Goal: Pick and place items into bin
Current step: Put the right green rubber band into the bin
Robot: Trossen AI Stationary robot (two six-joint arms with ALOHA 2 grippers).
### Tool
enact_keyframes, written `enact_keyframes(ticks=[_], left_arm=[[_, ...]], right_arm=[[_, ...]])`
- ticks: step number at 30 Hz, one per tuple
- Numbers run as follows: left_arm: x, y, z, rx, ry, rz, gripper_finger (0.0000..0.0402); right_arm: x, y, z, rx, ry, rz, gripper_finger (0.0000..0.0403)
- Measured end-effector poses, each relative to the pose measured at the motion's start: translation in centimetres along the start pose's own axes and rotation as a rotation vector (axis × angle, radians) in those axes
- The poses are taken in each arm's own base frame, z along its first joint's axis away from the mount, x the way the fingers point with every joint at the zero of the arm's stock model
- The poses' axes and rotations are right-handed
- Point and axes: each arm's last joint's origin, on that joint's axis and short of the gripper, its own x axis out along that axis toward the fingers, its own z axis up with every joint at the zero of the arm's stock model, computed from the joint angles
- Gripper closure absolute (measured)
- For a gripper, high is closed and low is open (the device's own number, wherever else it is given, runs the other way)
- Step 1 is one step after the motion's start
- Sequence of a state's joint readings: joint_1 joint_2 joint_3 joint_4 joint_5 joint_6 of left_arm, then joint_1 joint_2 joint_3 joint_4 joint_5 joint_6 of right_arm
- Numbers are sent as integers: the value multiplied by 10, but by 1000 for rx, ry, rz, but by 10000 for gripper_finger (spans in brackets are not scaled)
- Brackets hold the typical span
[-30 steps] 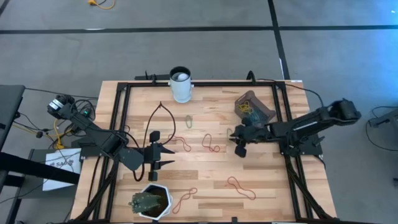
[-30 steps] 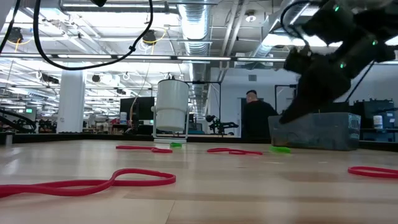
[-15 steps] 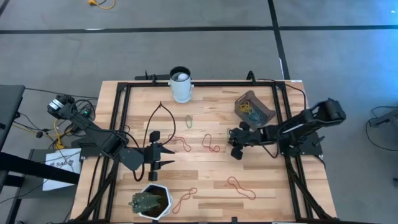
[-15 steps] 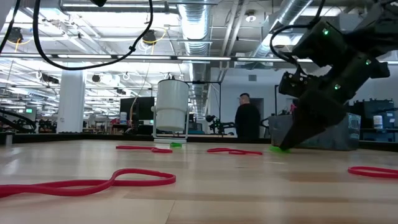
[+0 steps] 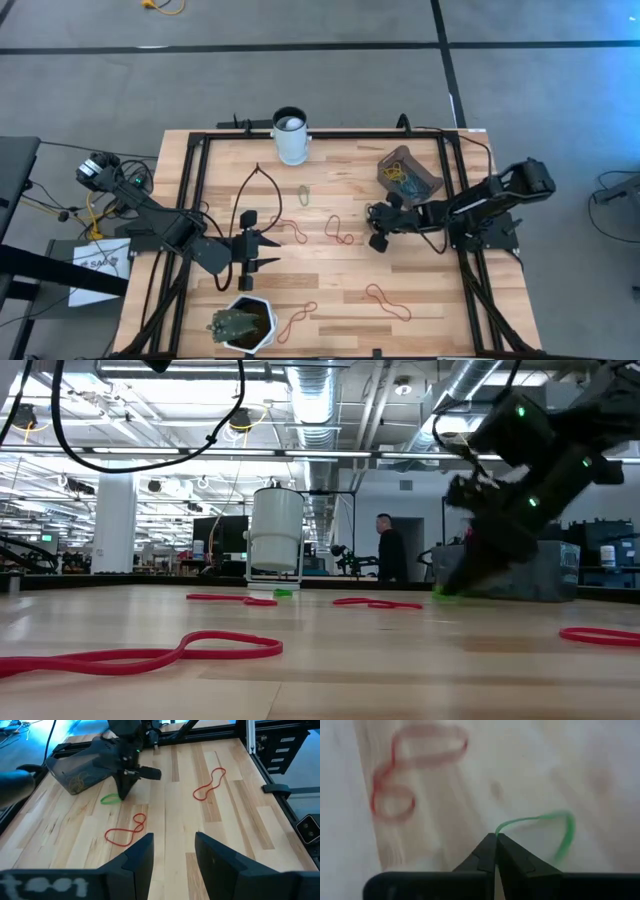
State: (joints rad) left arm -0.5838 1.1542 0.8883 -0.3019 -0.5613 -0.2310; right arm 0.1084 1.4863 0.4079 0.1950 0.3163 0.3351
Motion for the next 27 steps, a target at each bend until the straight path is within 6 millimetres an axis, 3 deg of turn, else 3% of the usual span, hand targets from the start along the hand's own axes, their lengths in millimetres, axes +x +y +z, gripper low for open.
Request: enact_keyframes(ticks=[4, 8, 12, 16, 21, 27], left_arm=[[0, 0, 0, -1, 0, 0, 266], [0, 0, 0, -1, 0, 0, 266], [0, 0, 0, -12, 0, -1, 266], [0, 0, 0, -27, 1, -3, 266], [0, 0, 0, -23, 1, -3, 266], [0, 0, 0, -23, 0, -3, 266]], right_arm=[[-19, 1, 28, -22, -113, -42, 398], [-52, -4, 61, -102, -188, -196, 398], [-90, -24, 82, -77, -204, -453, 400], [-112, -52, 86, 85, -211, -501, 401], [-108, -86, 70, 243, -105, -543, 402], [-76, -118, 47, 366, -30, -536, 402]])
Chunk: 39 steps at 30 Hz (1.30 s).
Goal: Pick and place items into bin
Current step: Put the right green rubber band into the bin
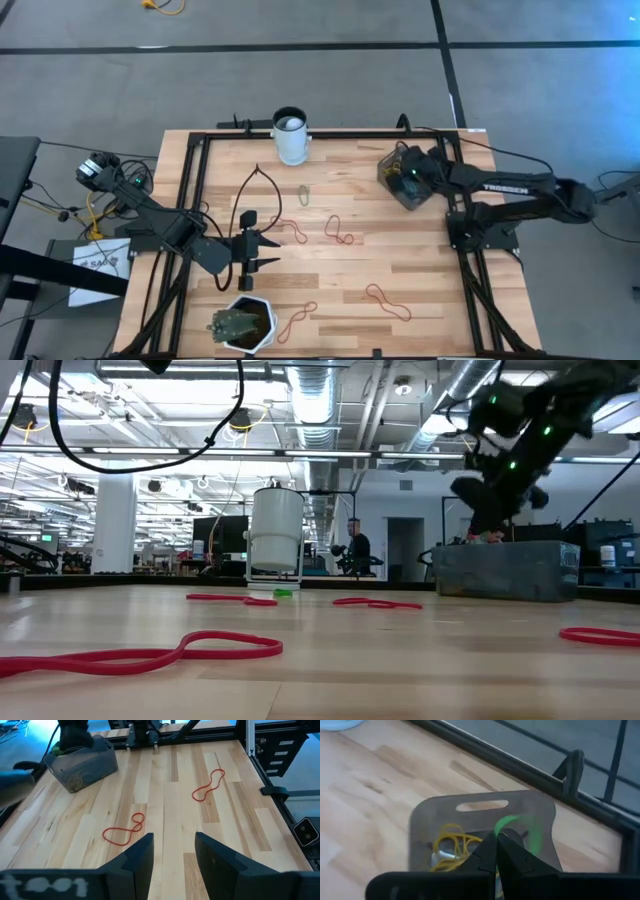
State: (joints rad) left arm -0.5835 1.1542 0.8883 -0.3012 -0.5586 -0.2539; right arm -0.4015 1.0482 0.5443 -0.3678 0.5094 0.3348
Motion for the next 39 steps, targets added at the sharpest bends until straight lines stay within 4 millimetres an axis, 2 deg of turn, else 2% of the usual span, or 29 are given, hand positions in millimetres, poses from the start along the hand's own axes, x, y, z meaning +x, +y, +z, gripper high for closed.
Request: enact_keyframes(ticks=[9, 18, 28, 39], left_arm=[[0, 0, 0, -7, 2, -1, 266], [0, 0, -1, 8, 7, 0, 266], [0, 0, -1, 10, 9, -1, 266], [0, 0, -2, 18, 23, 3, 266]], right_arm=[[42, -12, -6, 52, 100, -85, 399], [66, -11, -10, 77, 166, -38, 399], [69, -9, -7, 37, 135, 8, 392], [69, -8, -7, 25, 139, 14, 319]])
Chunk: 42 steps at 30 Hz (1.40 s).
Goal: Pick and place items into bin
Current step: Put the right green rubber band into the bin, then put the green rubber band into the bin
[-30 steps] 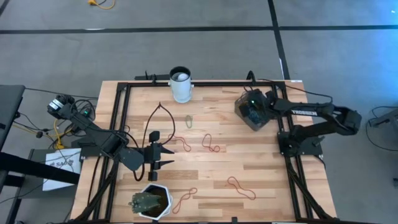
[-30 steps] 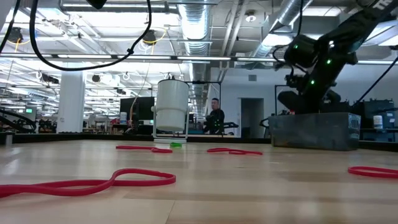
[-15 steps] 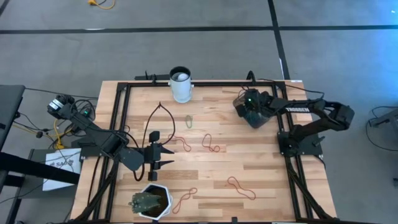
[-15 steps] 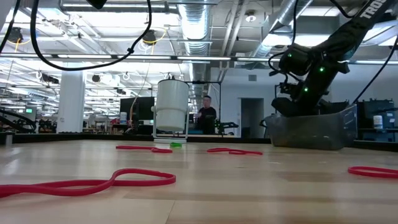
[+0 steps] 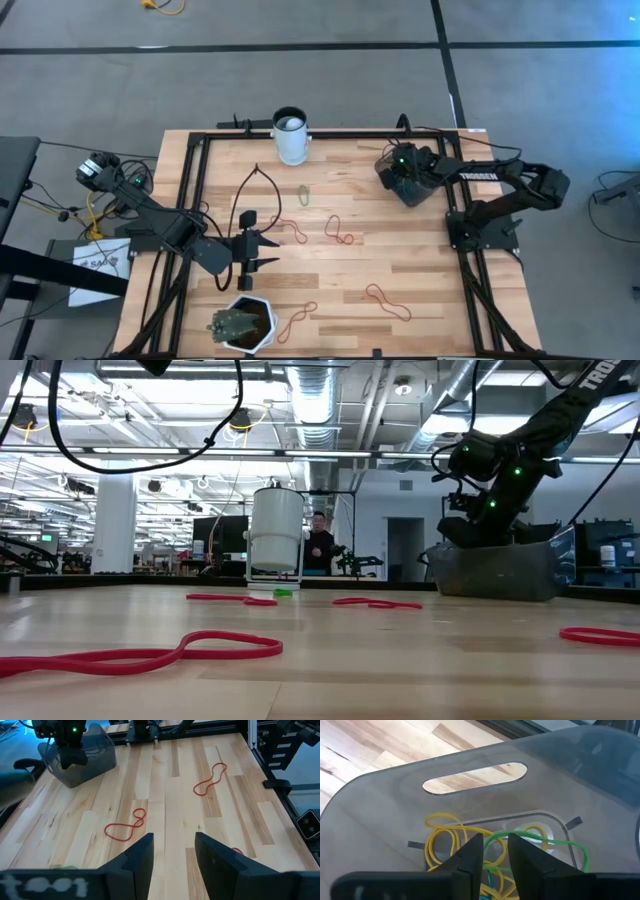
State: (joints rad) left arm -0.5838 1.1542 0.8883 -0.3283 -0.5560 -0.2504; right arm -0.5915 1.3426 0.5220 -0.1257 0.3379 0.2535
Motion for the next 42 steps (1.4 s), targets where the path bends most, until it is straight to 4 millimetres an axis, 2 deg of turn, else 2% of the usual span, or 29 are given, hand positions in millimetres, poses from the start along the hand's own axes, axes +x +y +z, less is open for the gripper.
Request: enact_keyframes(ticks=[14, 27, 29, 32, 37, 42], left_arm=[[0, 0, 0, -33, 0, 0, 266], [0, 0, 0, -68, 0, 0, 266], [0, 0, 0, -68, -1, 0, 266], [0, 0, 0, -69, -1, 2, 266], [0, 2, 1, -91, -22, 56, 266], [3, 10, 3, -133, -77, 251, 266]], right_arm=[[-8, 12, -3, -103, -12, 40, 321], [-55, 1, 6, -92, -155, 97, 321], [-65, 4, 9, -85, -214, 171, 321], [-85, 12, 19, -75, -358, 377, 321], [-120, 38, 33, -125, -638, 727, 321], [-127, 74, 22, -301, -697, 841, 321]])
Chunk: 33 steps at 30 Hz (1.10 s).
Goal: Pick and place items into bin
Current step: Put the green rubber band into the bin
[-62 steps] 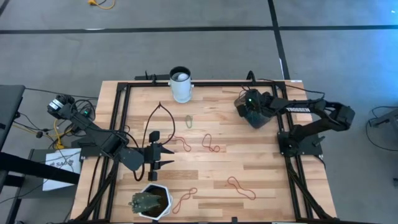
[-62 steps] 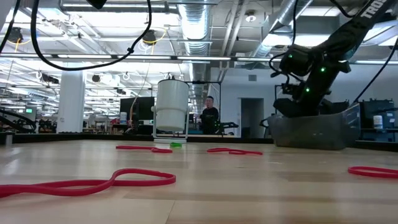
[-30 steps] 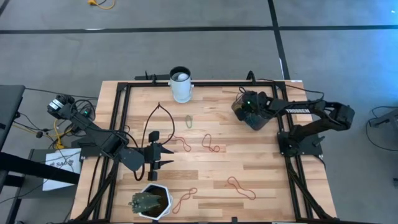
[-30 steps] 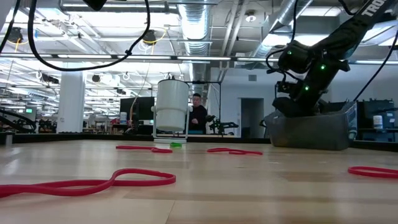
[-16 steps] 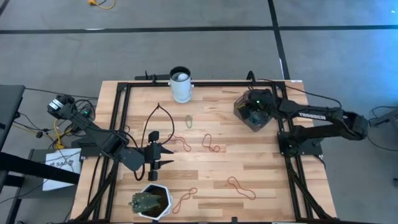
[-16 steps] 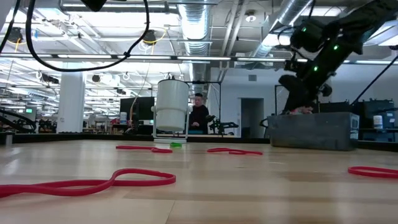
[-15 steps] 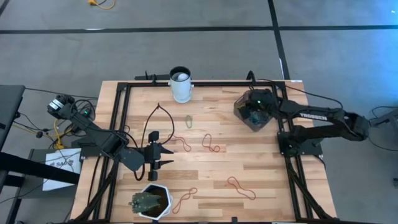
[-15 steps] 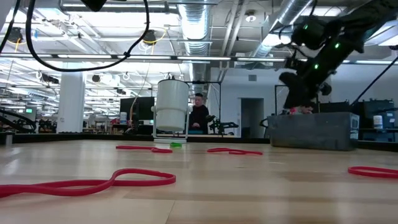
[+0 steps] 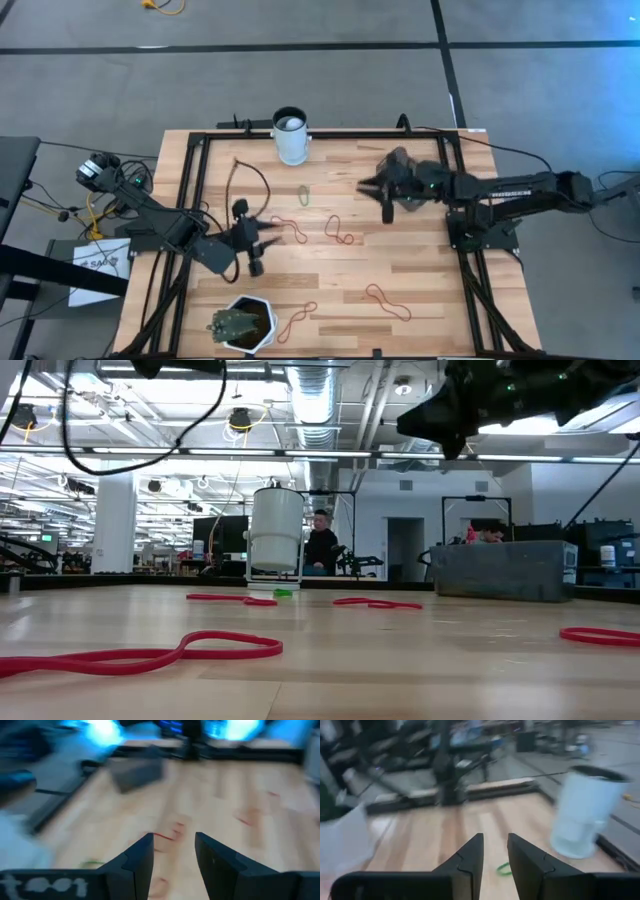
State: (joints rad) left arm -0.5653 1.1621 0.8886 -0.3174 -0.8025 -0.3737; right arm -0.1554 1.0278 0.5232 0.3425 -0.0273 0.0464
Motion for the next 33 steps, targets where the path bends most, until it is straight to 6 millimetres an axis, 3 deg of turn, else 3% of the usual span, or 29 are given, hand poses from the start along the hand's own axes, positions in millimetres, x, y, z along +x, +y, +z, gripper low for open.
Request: enact_keyframes(ticks=[4, 9, 14, 18, 21, 25, 28, 33], left_arm=[[11, 14, 4, -68, -29, 152, 266], [36, 48, 13, -218, -21, 259, 266], [82, 92, 13, -292, 82, 221, 266], [128, 114, -5, -274, 186, 183, 266], [161, 117, -26, -276, 262, 113, 266], [194, 112, -60, -274, 369, 120, 268], [207, 111, -75, -270, 451, 204, 275], [221, 109, -85, -262, 496, 220, 294]], right_arm=[[8, 18, 8, -91, -5, 58, 321], [-1, 33, 47, -95, -136, 111, 321], [-18, 49, 67, 37, -159, 205, 321], [-28, 68, 56, 111, -12, 344, 321], [-35, 87, 45, 89, 81, 437, 321], [-46, 112, 40, 46, 37, 555, 321], [-55, 126, 39, 37, 19, 587, 321], [-65, 141, 34, -5, 28, 586, 321]])
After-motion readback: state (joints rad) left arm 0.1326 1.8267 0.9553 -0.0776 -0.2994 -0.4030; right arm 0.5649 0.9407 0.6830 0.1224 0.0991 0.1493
